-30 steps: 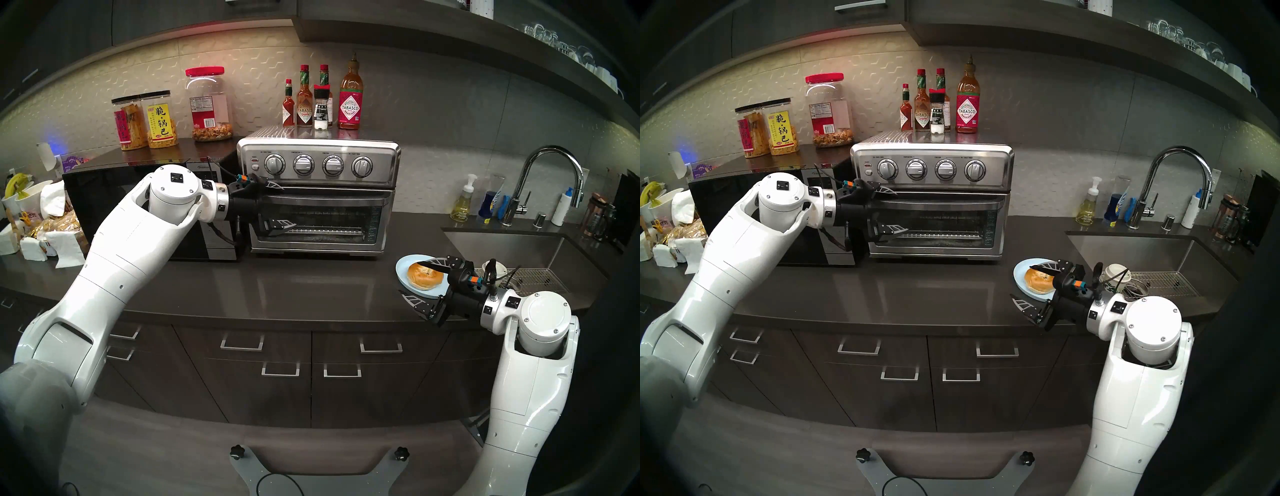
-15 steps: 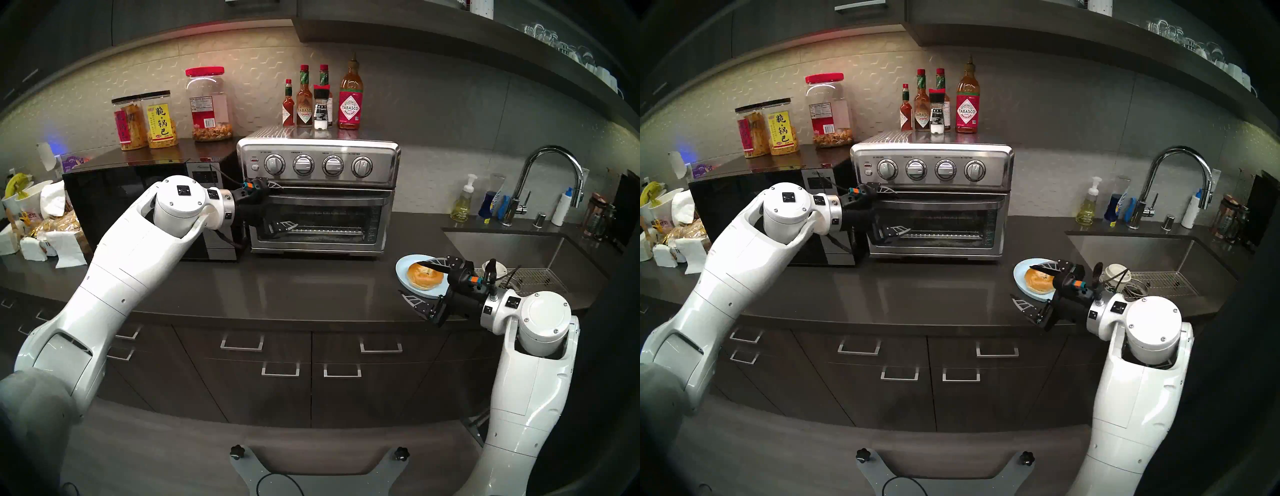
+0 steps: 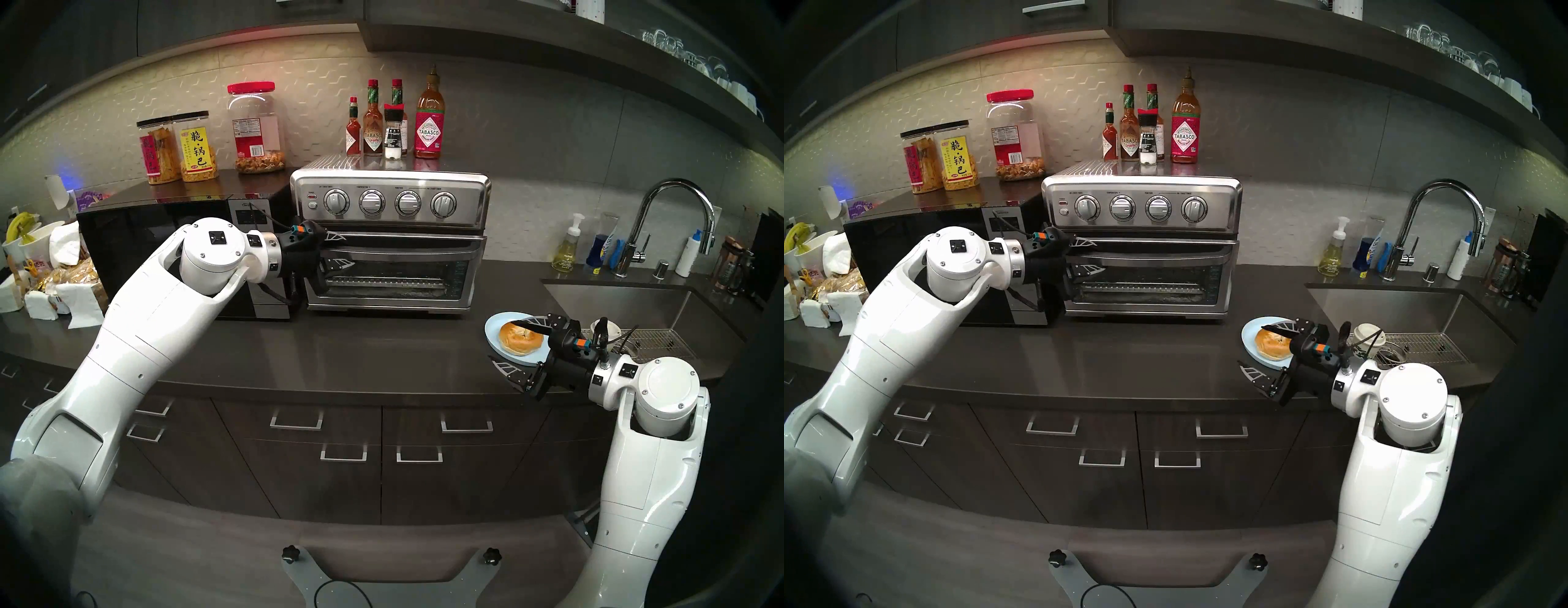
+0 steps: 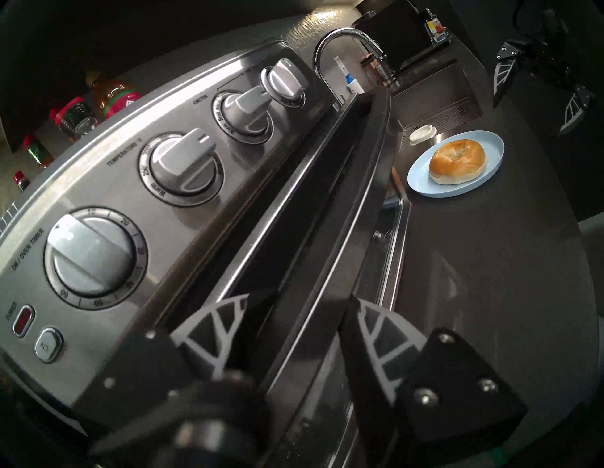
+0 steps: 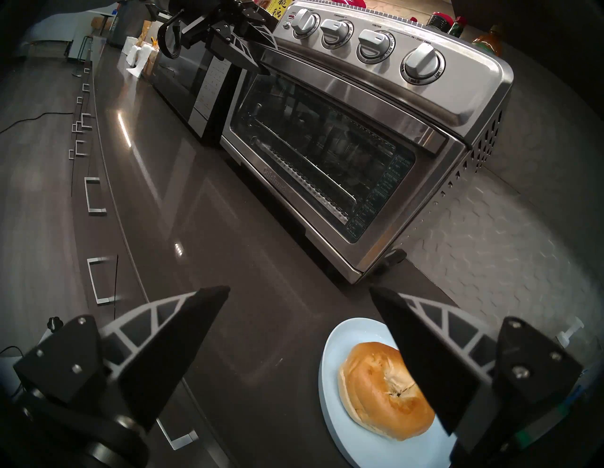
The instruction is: Open the oven and place the bagel inside on the rack
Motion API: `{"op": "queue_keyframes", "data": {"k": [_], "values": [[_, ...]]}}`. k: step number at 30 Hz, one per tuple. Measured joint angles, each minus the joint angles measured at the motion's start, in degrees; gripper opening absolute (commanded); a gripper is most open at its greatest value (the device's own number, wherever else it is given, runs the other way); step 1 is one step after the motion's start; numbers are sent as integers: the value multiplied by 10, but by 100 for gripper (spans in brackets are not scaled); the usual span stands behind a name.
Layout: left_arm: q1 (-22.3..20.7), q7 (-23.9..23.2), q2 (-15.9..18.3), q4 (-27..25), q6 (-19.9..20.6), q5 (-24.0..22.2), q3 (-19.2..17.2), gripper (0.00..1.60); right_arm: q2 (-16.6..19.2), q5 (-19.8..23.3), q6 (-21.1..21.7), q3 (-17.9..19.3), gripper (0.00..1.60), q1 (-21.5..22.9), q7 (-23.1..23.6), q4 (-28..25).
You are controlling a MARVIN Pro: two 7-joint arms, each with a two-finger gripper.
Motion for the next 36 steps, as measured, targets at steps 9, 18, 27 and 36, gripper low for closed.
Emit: {"op": "queue_keyframes", "data": {"k": [9, 18, 27, 36], "values": [[8, 16, 16, -21, -6, 13, 12, 0, 0, 0, 0, 0, 160, 0, 0, 0], [10, 45, 39, -44, -11, 32, 37, 0, 0, 0, 0, 0, 160, 0, 0, 1], [8, 76, 57, -60, -12, 40, 62, 0, 0, 0, 0, 0, 160, 0, 0, 1], [5, 110, 72, -70, -12, 40, 85, 0, 0, 0, 0, 0, 160, 0, 0, 2]]}}
